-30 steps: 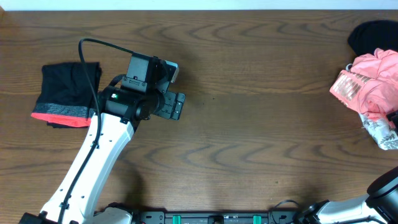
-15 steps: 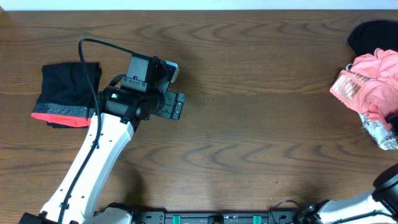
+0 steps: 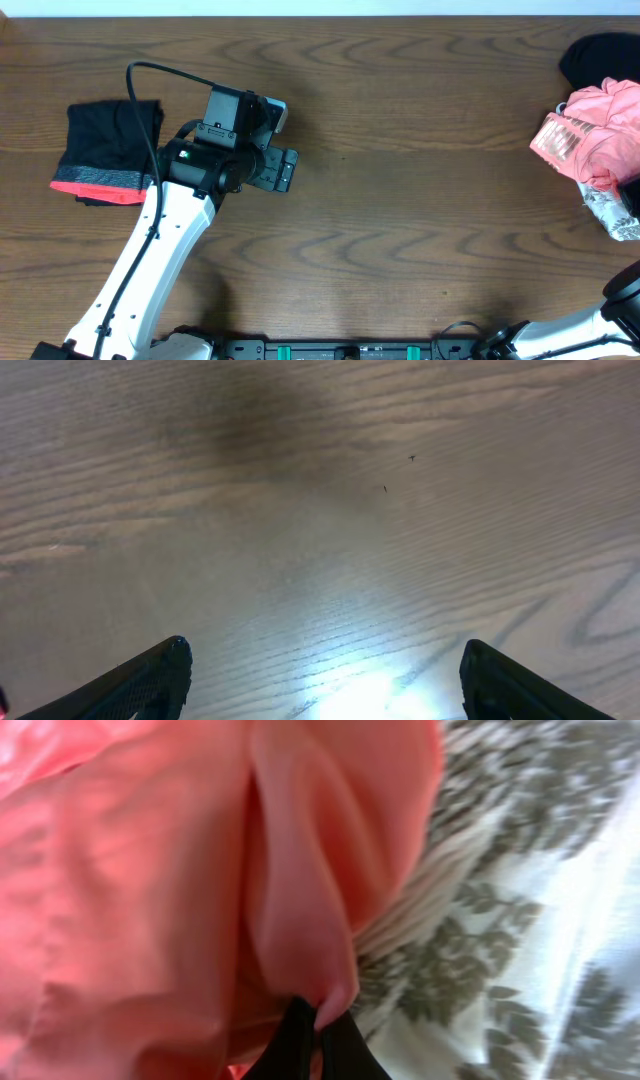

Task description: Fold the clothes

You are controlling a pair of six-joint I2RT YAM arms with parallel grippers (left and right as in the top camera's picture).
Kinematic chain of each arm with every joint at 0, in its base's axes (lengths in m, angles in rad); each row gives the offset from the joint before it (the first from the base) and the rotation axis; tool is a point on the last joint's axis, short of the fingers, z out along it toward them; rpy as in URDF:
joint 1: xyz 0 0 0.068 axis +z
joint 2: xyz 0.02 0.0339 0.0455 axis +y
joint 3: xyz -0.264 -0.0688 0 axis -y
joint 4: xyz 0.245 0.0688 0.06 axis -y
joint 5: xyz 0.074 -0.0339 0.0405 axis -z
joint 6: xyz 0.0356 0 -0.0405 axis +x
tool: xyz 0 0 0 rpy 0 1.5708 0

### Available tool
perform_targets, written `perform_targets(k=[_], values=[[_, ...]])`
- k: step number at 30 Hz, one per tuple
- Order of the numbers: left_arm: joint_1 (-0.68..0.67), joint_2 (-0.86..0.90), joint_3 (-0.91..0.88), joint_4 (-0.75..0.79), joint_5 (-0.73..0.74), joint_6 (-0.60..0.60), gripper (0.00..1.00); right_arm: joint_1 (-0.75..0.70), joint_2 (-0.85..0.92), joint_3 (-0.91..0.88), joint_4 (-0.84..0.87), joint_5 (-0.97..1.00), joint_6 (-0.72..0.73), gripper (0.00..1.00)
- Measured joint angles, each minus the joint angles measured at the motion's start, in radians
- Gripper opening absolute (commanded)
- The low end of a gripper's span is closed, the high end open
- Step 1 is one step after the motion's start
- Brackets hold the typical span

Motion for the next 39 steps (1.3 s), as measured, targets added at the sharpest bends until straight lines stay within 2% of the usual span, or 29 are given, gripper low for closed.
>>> perform_targets(k=[7, 15, 19, 23, 30, 31, 33, 37, 39], values=[[0.000, 0.000, 0.000, 0.060, -0.007, 0.000, 0.86, 0.000, -0.148, -0.003, -0.096, -0.063, -0.018, 0.01], [0.000, 0.000, 0.000, 0.056, -0.047, 0.000, 0.87, 0.050, -0.566, -0.003, -0.222, -0.077, -0.074, 0.01], [0.000, 0.000, 0.000, 0.043, -0.051, 0.000, 0.87, 0.082, -0.697, -0.002, -0.278, -0.023, -0.092, 0.01], [0.000, 0.000, 0.000, 0.040, -0.053, -0.005, 0.87, 0.083, -0.688, -0.001, -0.335, 0.013, -0.098, 0.01], [0.041, 0.000, 0.000, 0.007, -0.053, -0.028, 0.87, 0.083, -0.497, -0.002, -0.299, 0.042, -0.108, 0.01], [0.050, 0.000, 0.000, 0.002, -0.053, -0.031, 0.88, 0.083, -0.470, -0.002, -0.283, 0.043, -0.112, 0.06], [0.074, 0.000, 0.000, -0.001, -0.053, -0.047, 0.87, 0.083, -0.425, -0.002, -0.255, 0.046, -0.114, 0.23], [0.155, 0.000, 0.000, 0.002, -0.053, -0.110, 0.88, 0.083, -0.342, -0.002, -0.236, 0.057, -0.124, 0.73], [0.209, 0.000, 0.000, 0.003, -0.053, -0.144, 0.88, 0.083, -0.311, -0.002, -0.237, 0.072, -0.117, 0.89]])
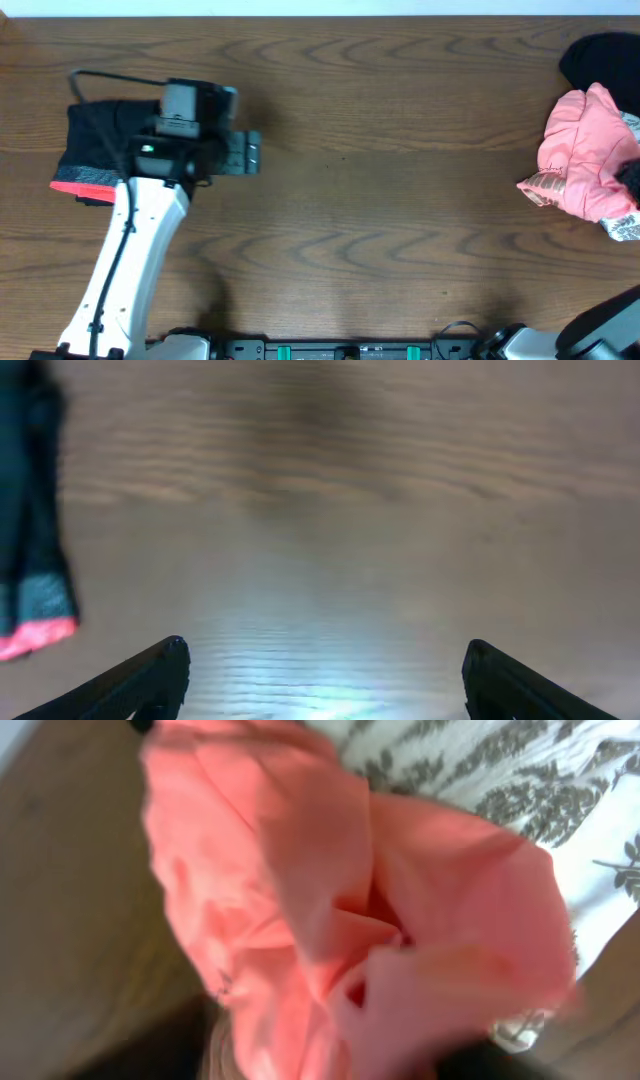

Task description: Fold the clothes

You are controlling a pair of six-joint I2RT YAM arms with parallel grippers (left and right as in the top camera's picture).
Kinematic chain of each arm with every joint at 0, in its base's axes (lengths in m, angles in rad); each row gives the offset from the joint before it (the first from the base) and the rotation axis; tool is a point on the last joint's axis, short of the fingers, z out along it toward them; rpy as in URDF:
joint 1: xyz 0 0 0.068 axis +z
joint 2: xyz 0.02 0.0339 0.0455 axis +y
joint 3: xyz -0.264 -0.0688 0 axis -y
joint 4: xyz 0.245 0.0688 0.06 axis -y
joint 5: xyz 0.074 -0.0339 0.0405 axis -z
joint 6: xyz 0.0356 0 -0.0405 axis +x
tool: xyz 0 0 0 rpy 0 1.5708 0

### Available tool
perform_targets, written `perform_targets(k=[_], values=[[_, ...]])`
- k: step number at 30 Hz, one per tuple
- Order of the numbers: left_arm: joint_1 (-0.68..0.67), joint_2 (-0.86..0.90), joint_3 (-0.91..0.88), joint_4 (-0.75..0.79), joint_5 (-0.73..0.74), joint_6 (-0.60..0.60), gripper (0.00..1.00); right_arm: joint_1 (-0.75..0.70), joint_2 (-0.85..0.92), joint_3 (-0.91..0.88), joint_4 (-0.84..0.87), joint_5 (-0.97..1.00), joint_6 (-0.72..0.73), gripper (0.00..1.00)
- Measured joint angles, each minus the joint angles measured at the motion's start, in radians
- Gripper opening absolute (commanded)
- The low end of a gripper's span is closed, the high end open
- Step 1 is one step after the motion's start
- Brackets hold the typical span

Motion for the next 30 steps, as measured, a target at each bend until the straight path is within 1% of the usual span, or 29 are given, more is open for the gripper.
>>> perform_targets(k=[1, 3, 7, 8, 10, 11, 14, 22, 30], values=[[0.024, 0.000, 0.000, 0.000, 0.000, -0.014, 0.88, 0.000, 0.011, 0.000, -0.003, 0.013, 0.003, 0.94], [0.067, 0.000, 0.000, -0.002, -0.001, -0.037, 0.88, 0.000, 0.020, 0.000, -0.013, 0.035, 0.009, 0.99], [0.117, 0.000, 0.000, -0.005, -0.003, -0.064, 0.88, 0.009, 0.019, 0.006, -0.071, 0.051, 0.013, 0.99], [0.127, 0.000, 0.000, -0.005, -0.003, -0.075, 0.90, 0.019, 0.019, 0.009, -0.091, 0.054, 0.013, 0.99], [0.145, 0.000, 0.000, -0.005, -0.003, -0.106, 0.91, 0.053, 0.019, 0.022, -0.121, 0.063, 0.007, 0.99], [0.155, 0.000, 0.000, -0.003, -0.003, -0.123, 0.91, 0.080, 0.019, 0.031, -0.131, 0.068, 0.000, 0.99], [0.188, 0.007, 0.000, -0.003, -0.003, -0.161, 0.98, 0.172, 0.019, 0.062, -0.159, 0.083, -0.027, 0.99], [0.205, 0.055, 0.000, -0.003, -0.003, -0.199, 0.98, 0.458, 0.019, 0.106, -0.209, 0.216, -0.095, 0.99], [0.205, 0.056, 0.000, 0.012, -0.027, -0.201, 0.98, 0.625, 0.019, 0.106, -0.214, 0.302, -0.157, 0.99]])
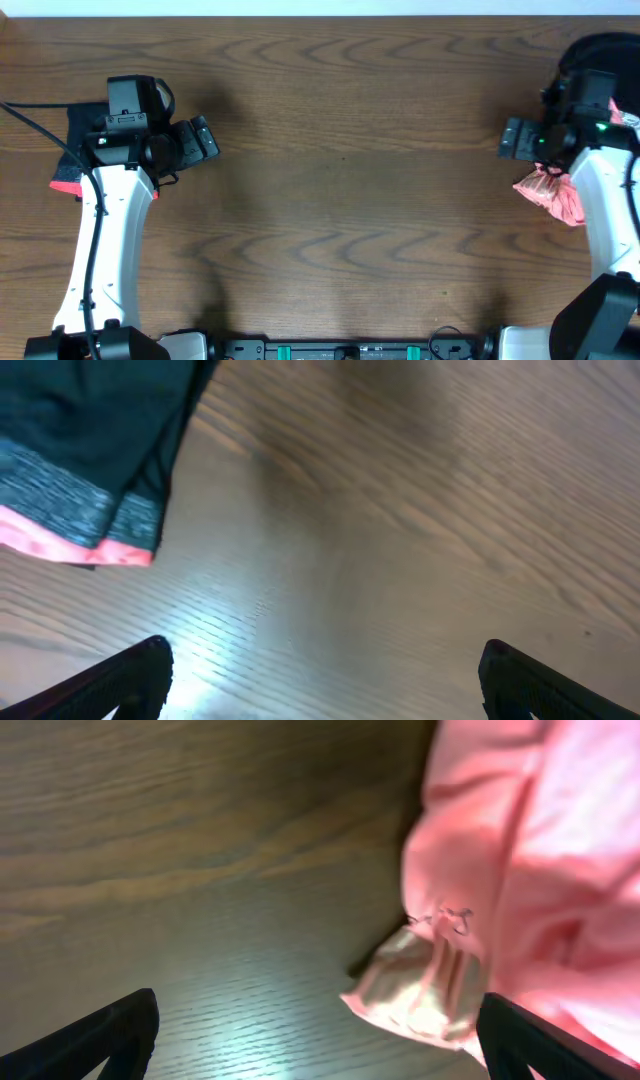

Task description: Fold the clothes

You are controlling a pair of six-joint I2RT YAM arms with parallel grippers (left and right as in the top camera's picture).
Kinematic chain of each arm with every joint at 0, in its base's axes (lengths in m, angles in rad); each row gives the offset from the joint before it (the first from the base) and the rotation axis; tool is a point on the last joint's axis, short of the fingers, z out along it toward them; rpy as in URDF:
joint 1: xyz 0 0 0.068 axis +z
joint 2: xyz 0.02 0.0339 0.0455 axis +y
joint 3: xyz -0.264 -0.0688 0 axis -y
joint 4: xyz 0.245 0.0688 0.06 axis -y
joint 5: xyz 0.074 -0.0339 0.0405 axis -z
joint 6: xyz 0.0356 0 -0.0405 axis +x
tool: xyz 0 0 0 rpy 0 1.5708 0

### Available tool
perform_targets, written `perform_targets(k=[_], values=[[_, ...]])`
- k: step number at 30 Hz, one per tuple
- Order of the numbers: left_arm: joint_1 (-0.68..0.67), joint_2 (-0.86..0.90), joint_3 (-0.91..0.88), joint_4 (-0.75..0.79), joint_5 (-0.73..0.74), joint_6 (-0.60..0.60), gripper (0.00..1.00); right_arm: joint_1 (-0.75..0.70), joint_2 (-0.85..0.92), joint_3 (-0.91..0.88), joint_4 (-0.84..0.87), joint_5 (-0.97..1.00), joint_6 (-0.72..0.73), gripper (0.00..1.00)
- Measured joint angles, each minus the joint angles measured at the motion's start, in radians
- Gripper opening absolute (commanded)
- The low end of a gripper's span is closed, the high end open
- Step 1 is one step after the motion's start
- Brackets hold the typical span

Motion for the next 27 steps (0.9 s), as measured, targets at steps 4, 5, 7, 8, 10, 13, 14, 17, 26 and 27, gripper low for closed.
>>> perform_targets(k=[4, 5, 7, 8, 10, 13, 14, 17, 26, 27], values=[[0.000, 0.000, 0.000, 0.039, -0.013, 0.000, 0.98, 0.031, 0.000, 0.000, -0.003, 0.019, -0.005, 0.99], [0.000, 0.000, 0.000, 0.043, -0.016, 0.000, 0.98, 0.035, 0.000, 0.000, -0.009, 0.023, -0.005, 0.99], [0.000, 0.000, 0.000, 0.038, -0.019, 0.000, 0.98, 0.045, 0.000, 0.000, -0.034, 0.032, 0.000, 0.99], [0.000, 0.000, 0.000, 0.032, -0.021, 0.000, 0.98, 0.048, 0.000, 0.000, -0.045, 0.034, 0.005, 0.99], [0.000, 0.000, 0.000, 0.023, -0.021, 0.000, 0.98, 0.056, 0.000, 0.000, -0.064, 0.038, 0.025, 0.99], [0.000, 0.000, -0.002, 0.024, -0.022, 0.000, 0.98, 0.069, 0.000, 0.000, -0.074, 0.041, 0.058, 0.99], [0.000, 0.000, -0.007, 0.024, -0.022, 0.001, 0.98, 0.076, 0.000, 0.000, -0.077, 0.040, 0.070, 0.99], [0.000, 0.000, -0.039, 0.031, -0.022, 0.008, 0.98, 0.096, 0.000, -0.002, -0.079, 0.031, 0.090, 0.96], [0.000, -0.130, -0.245, 0.140, 0.006, 0.031, 0.98, 0.225, -0.074, -0.159, -0.002, 0.010, 0.131, 0.95], [0.000, -0.161, -0.266, 0.148, 0.011, 0.031, 0.98, 0.246, -0.108, -0.186, 0.011, 0.009, 0.140, 0.95]])
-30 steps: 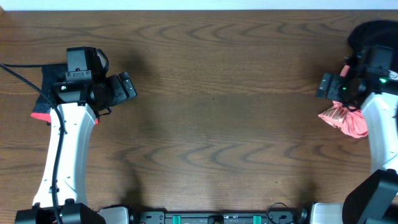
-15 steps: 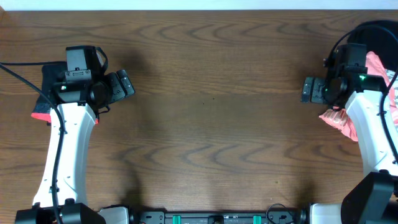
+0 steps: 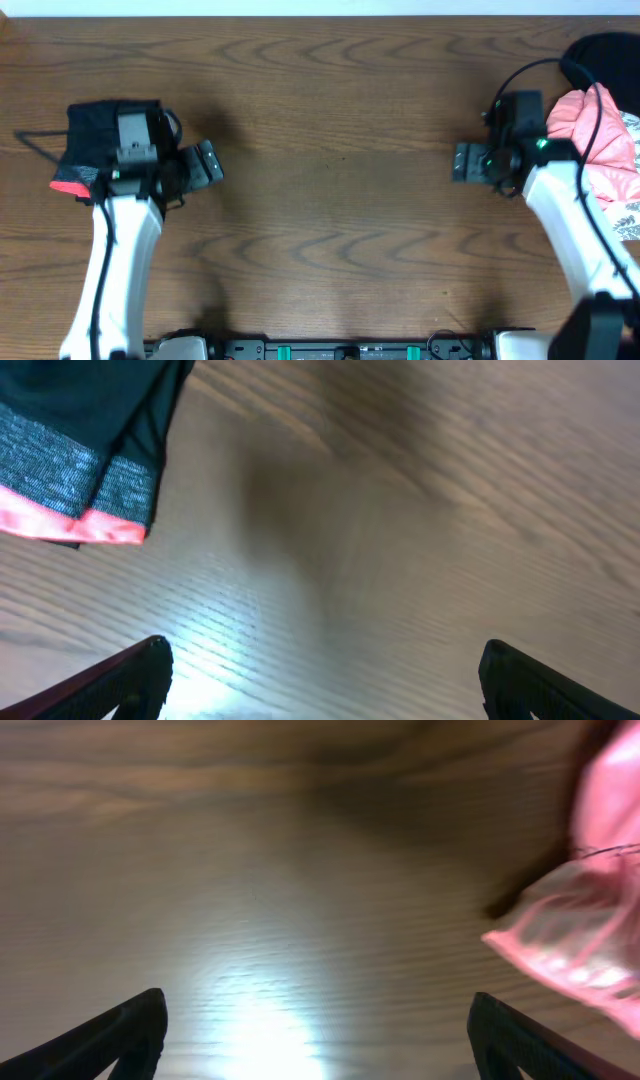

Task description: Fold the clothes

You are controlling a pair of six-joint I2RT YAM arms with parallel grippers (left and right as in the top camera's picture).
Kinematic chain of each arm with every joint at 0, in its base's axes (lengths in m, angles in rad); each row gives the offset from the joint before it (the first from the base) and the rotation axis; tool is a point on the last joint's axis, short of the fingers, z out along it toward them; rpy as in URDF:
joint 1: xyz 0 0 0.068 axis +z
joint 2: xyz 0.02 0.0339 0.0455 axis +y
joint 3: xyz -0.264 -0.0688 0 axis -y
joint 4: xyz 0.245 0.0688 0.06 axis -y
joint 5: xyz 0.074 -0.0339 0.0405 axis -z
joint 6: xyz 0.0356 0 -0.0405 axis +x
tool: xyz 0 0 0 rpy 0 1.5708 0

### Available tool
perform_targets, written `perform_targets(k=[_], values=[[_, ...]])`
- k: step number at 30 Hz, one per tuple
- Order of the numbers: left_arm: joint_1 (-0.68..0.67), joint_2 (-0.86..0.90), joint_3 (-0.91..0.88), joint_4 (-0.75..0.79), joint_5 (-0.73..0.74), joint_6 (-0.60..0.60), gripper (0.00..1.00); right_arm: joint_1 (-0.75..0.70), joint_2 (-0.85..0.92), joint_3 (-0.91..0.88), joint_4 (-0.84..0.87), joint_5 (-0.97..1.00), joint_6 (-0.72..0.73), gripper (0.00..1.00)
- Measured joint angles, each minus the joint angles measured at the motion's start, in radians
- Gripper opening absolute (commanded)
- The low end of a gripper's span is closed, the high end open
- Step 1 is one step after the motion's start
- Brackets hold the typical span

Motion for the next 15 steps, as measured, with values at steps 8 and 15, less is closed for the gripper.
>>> perform_targets(k=[8, 15], values=[[0.000, -0.280, -0.124, -0.002, 0.018, -0.001, 0.98, 0.114, -0.363, -0.144, 0.029, -0.006, 0.057, 0.99], [0.000, -0.341, -0.142, 0.027, 0.018, -0.010, 0.98, 0.123, -0.500, -0.225, 0.012, -0.005, 0.075, 0.99]])
